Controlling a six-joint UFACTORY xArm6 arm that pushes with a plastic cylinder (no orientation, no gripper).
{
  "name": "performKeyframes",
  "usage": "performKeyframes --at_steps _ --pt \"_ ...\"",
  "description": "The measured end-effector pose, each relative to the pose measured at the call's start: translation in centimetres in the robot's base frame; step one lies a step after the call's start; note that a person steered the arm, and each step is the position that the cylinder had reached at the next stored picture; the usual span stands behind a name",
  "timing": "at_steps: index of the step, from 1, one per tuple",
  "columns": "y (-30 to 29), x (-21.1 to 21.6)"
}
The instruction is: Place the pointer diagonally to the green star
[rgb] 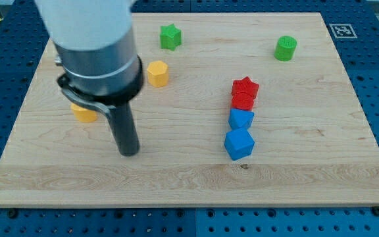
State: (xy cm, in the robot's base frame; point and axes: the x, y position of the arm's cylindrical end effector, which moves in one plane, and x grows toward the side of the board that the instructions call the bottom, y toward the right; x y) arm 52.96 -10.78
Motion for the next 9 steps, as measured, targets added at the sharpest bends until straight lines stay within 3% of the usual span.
performKeyframes --at_steps 1,4,6,7,9 --pt "1.5 -3.7" --pt "9.4 -9.6" --pt "9.4 -17.4" --pt "6.6 -17.7" --pt "7.0 -15.8"
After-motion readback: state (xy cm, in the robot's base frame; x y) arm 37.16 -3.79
